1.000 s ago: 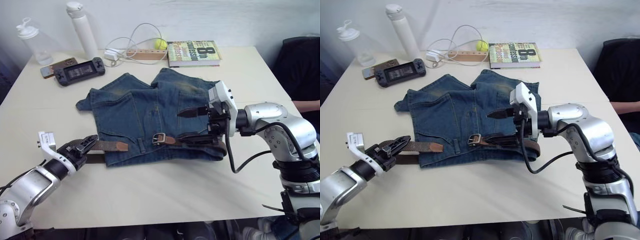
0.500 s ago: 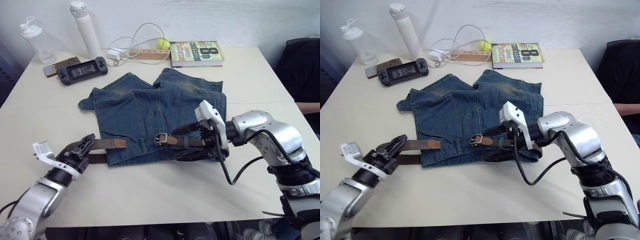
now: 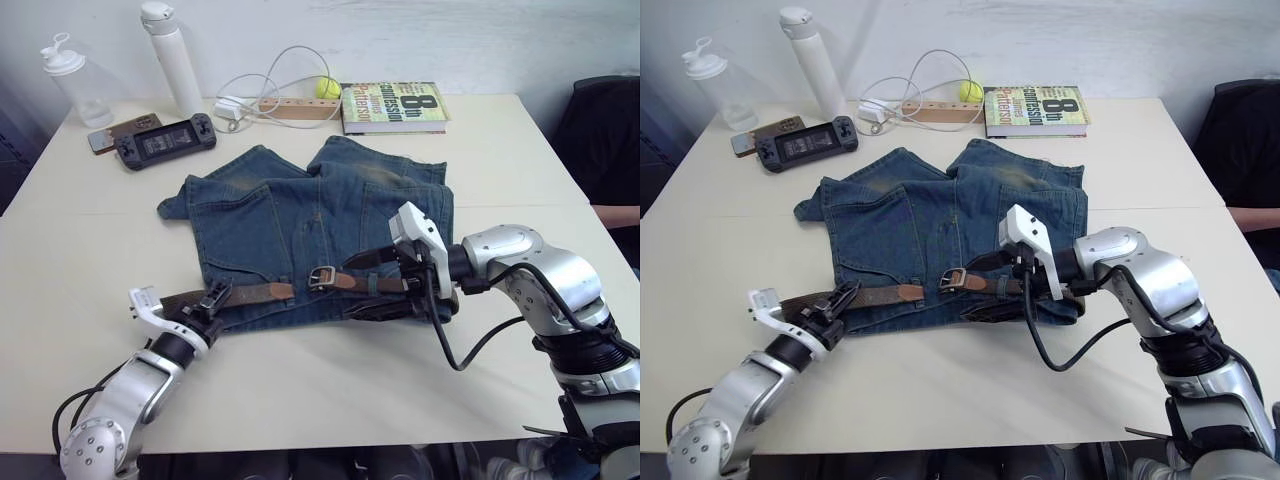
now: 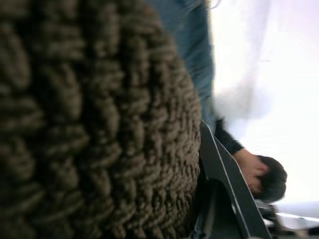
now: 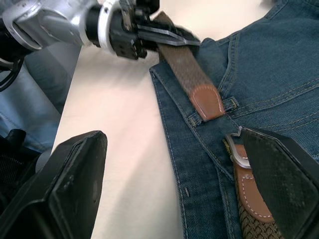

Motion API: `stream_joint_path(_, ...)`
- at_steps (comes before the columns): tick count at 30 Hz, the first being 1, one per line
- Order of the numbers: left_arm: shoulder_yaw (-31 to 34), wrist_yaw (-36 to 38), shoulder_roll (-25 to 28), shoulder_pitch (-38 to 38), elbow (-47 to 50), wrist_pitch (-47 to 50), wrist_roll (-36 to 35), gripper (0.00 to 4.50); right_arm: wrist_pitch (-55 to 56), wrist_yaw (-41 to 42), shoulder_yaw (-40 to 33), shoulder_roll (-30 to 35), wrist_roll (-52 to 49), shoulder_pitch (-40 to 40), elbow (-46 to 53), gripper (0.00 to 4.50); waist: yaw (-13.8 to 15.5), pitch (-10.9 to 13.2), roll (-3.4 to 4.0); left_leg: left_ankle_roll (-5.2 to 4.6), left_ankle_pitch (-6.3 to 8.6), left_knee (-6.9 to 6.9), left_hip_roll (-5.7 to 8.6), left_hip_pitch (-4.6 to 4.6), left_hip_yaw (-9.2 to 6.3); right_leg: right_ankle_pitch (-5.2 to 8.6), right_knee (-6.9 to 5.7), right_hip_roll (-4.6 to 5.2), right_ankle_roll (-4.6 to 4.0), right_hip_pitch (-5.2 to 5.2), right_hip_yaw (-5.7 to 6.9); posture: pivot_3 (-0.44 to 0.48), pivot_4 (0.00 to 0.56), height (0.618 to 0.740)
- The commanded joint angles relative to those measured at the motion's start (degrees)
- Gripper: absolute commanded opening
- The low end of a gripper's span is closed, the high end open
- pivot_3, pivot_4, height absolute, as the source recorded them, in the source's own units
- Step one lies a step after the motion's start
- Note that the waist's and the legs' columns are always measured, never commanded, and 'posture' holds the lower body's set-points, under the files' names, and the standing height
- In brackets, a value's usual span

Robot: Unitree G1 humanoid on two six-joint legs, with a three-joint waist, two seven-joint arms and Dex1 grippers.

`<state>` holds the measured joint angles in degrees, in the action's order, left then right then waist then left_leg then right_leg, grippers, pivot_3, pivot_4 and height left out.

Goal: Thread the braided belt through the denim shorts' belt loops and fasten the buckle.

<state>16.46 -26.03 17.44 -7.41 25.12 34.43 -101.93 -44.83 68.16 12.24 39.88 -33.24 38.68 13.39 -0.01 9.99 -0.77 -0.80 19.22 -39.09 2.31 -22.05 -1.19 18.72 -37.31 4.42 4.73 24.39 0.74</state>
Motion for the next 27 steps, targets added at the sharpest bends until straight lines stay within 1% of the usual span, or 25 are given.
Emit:
stream_joint_path(1,-0.5,1.2,1.1,-0.1,1.2,0.1,1.4,0.00,0.4,0.1,-2.3,0.6,-1.2,-0.1,2.2,4.49,-0.1,0.0,0.00,0.00,0.00,0.00,0.00,0.00,0.00,0.00,0.00,0.00,0.00,0.00,0.00,0.000,0.150,0.735)
stream_joint_path(2,-0.4,1.2,1.4,-0.3,1.3,0.1,1.3,0.00,0.2,0.1,-2.4,0.6,-1.2,-0.1,2.3,4.49,-0.1,0.0,0.00,0.00,0.00,0.00,-0.01,0.00,0.00,0.00,0.00,0.00,0.00,0.00,-0.01,0.000,0.150,0.735)
stream_joint_path(7,4.1,1.5,7.2,-1.6,1.4,0.7,-2.6,0.00,-0.6,0.0,-2.6,1.3,-1.5,0.0,3.2,4.49,-0.1,0.0,0.01,0.00,0.00,0.01,-0.02,0.00,-0.01,0.00,-0.02,-0.01,0.00,0.02,-0.01,0.000,0.150,0.735)
stream_joint_path(11,5.2,1.3,9.1,-1.8,1.4,0.4,-4.2,0.00,-0.6,0.0,-2.7,1.6,-1.3,0.0,3.5,4.49,0.0,0.0,0.01,-0.01,0.01,0.01,-0.01,0.00,-0.02,0.00,0.01,0.02,0.00,0.00,-0.01,0.000,0.150,0.735)
stream_joint_path(14,4.7,1.0,8.9,-1.0,1.0,0.0,-4.0,0.00,-0.7,-0.1,-2.7,1.7,-1.2,0.1,3.6,4.49,0.0,0.0,0.01,-0.02,0.01,0.02,-0.01,-0.01,-0.02,0.00,0.05,0.02,0.00,0.00,0.00,0.000,0.150,0.735)
stream_joint_path(17,2.4,0.4,7.3,-0.1,1.8,-0.3,-3.6,0.00,-0.7,-0.2,-2.5,1.7,-0.9,0.1,3.7,4.49,0.0,0.0,0.01,-0.02,0.01,0.02,-0.01,-0.01,-0.02,0.00,0.05,0.02,0.00,0.00,0.00,0.000,0.150,0.735)
stream_joint_path(21,-1.1,-0.4,6.7,0.8,1.9,0.2,-1.2,0.00,-0.6,-0.4,-2.2,1.8,-0.4,0.2,3.8,4.49,0.0,0.0,0.01,-0.02,0.01,0.02,-0.01,-0.01,-0.02,0.00,0.04,0.01,0.00,0.00,0.00,0.000,0.150,0.735)
stream_joint_path(27,-0.4,-2.2,5.9,0.0,1.3,-1.5,-0.6,0.00,-0.6,-0.9,-1.9,2.1,0.1,0.1,4.0,4.49,0.0,0.0,0.01,-0.01,0.01,0.02,-0.01,-0.01,-0.02,0.00,0.03,0.01,0.00,0.00,0.00,0.000,0.150,0.735)
